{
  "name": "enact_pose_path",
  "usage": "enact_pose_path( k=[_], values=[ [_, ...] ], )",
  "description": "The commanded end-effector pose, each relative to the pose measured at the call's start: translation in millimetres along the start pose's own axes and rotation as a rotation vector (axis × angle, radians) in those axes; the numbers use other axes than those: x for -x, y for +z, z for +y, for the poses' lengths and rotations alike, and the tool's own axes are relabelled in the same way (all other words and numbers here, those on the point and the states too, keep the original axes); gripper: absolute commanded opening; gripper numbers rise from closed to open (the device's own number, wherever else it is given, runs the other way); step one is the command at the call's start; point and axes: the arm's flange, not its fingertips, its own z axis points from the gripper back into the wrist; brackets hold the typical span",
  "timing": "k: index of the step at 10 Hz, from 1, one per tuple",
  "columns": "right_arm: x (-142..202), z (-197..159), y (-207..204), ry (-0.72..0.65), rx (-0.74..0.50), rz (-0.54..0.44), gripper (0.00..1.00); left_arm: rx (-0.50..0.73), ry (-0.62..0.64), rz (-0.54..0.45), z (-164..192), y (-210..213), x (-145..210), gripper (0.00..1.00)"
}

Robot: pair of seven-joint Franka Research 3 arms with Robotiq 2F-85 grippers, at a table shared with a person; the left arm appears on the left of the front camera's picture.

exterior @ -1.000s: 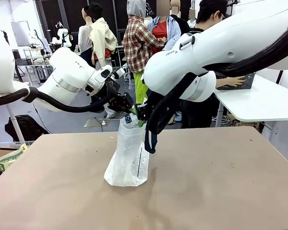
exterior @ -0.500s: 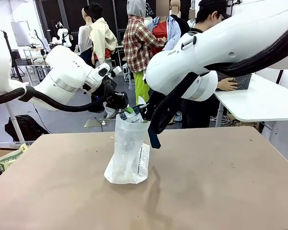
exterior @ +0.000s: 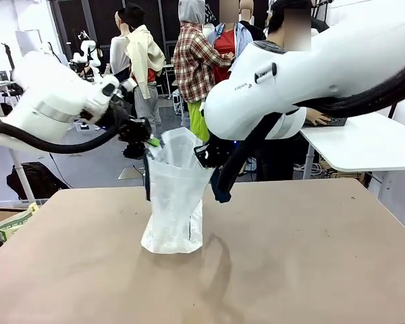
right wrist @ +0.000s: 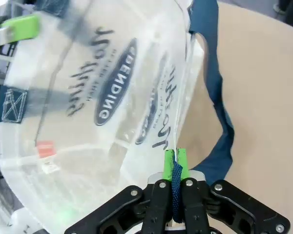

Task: Transfer purchased items from the store into the shopping bag.
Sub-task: Open the Reusable shopping bag in the center of the table, then move the Reusable shopping bag to the right side of the table.

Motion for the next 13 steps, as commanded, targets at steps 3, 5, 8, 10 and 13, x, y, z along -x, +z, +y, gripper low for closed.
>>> enact_pose_path(
  k=[3,5,8,10,13],
  values=[
    [7,12,-13,-0.042,0.093,-0.008,0.0,-0.033,0.078,-0.144,28,49,53,0.0],
    [4,14,-20,-0.037,0.093,0.0,0.0,-0.05,0.127,-0.146,44,52,61,0.0],
    [6,17,-29,-0.04,0.108,0.041,0.0,-0.032,0.172,-0.128,56,52,66,0.0],
    [9,12,-22,-0.028,0.065,0.03,0.0,-0.056,0.17,-0.107,53,52,66,0.0],
    [9,12,-22,-0.028,0.065,0.03,0.0,-0.056,0.17,-0.107,53,52,66,0.0]
  ],
)
